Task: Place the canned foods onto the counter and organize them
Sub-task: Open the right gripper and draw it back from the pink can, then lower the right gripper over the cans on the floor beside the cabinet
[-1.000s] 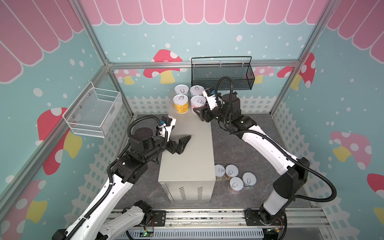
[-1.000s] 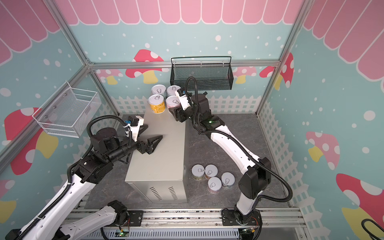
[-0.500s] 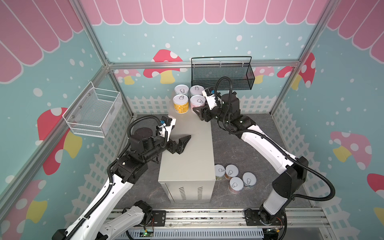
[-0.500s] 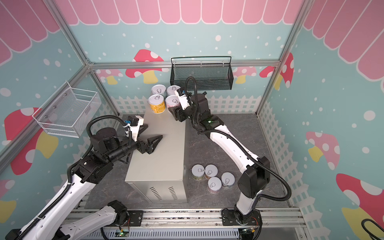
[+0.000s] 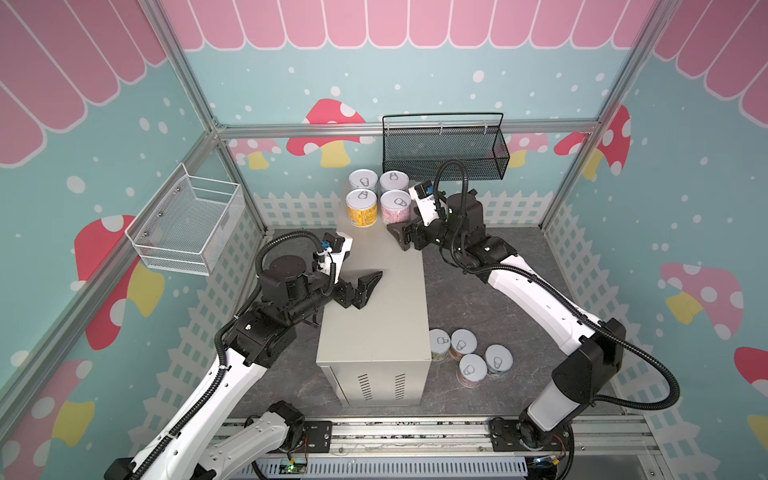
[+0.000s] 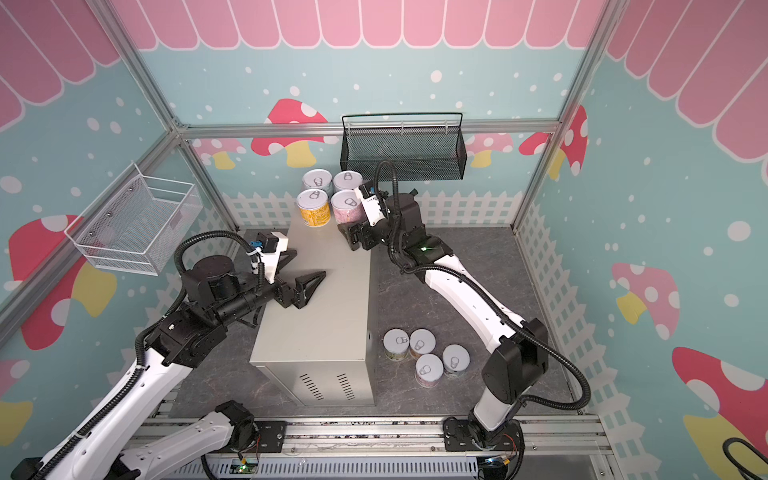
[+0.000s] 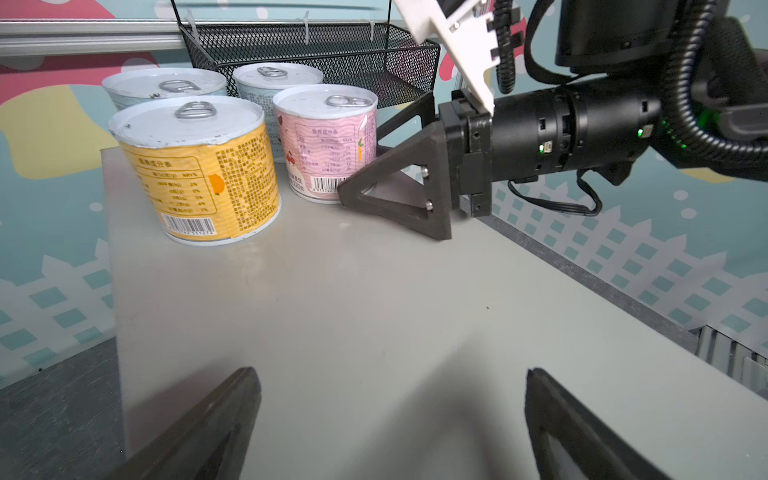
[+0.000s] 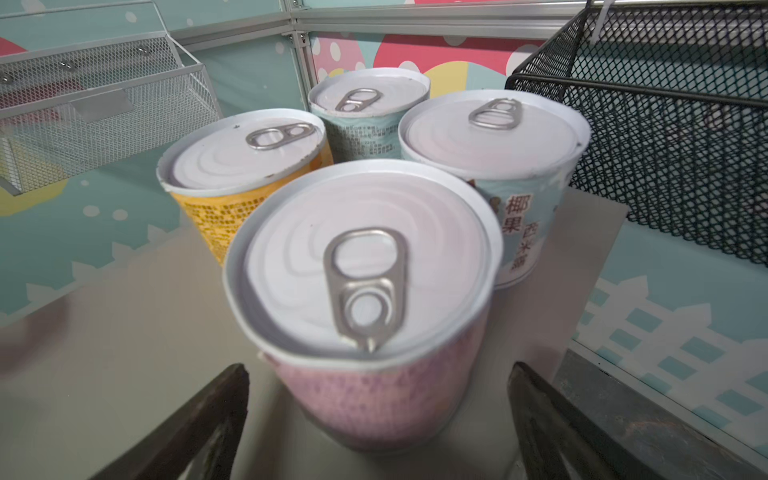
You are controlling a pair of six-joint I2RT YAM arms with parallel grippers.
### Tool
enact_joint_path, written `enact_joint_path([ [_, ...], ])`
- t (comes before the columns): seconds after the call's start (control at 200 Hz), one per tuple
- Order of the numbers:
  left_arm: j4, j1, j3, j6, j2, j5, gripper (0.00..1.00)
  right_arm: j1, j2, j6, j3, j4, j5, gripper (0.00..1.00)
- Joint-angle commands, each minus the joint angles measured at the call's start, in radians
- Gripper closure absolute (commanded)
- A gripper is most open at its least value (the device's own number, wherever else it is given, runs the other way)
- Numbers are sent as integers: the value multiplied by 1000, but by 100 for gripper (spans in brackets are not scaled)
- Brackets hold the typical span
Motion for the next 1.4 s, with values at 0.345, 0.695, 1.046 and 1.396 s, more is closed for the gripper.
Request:
enact_joint_path([
  [0.345, 17, 4, -1, -20, 5, 43, 1, -35, -380, 51, -301, -198, 208, 1],
  [0.695, -226, -138, 229, 12, 138, 100, 1, -45, -591, 185, -458, -482, 321, 1],
  [1.046, -512, -361, 559, 43, 352, -15, 1, -45, -622, 324, -679, -581, 332, 1],
  [1.396, -538, -494, 657, 5, 446, -83, 1, -40, -628, 381, -849, -516, 247, 1],
])
